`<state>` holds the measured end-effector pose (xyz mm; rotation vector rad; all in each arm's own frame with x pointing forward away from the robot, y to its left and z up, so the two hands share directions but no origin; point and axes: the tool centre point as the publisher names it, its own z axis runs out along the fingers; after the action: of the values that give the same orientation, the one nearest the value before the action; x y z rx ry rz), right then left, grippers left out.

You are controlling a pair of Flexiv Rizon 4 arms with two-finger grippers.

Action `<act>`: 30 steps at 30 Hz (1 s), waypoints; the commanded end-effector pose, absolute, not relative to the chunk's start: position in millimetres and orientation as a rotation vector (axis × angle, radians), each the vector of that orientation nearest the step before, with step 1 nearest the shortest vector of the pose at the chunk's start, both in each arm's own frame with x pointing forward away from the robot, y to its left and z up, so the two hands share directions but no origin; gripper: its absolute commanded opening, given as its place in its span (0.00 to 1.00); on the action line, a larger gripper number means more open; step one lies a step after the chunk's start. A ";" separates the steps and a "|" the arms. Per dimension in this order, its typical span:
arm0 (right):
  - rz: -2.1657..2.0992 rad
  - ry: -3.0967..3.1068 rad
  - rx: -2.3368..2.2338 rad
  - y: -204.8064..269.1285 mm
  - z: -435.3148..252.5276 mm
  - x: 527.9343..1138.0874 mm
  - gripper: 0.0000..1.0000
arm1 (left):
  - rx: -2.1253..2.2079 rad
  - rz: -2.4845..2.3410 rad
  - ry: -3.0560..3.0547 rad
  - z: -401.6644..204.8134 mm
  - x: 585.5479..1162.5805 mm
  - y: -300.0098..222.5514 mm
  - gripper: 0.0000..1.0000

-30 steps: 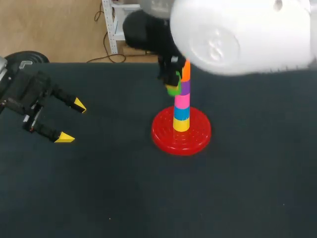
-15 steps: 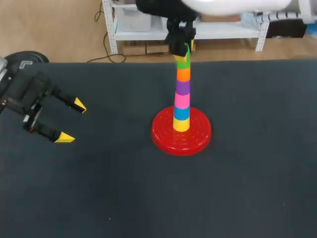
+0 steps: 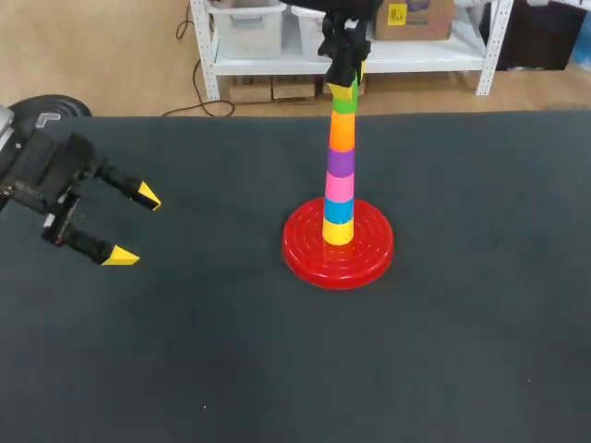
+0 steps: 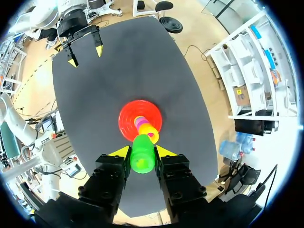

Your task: Pick up and stack the cylinders on the red base in this order: pink,purple,orange,green

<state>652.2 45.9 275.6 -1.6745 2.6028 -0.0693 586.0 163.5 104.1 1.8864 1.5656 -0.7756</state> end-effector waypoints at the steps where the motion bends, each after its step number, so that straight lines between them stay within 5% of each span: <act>1: -0.045 2.616 -1.695 48.3 272.2 658.0 0.00 | 1.887 -0.775 1.563 103.3 586.2 164.2 1.00; 30: 0.006 2.653 -1.734 48.3 262.7 665.5 0.00 | 1.887 -0.775 1.563 103.3 586.2 164.2 1.00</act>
<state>663.2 47.0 264.3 -1.7313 2.6494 0.0047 586.0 163.6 104.1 1.8864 1.5656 -0.7756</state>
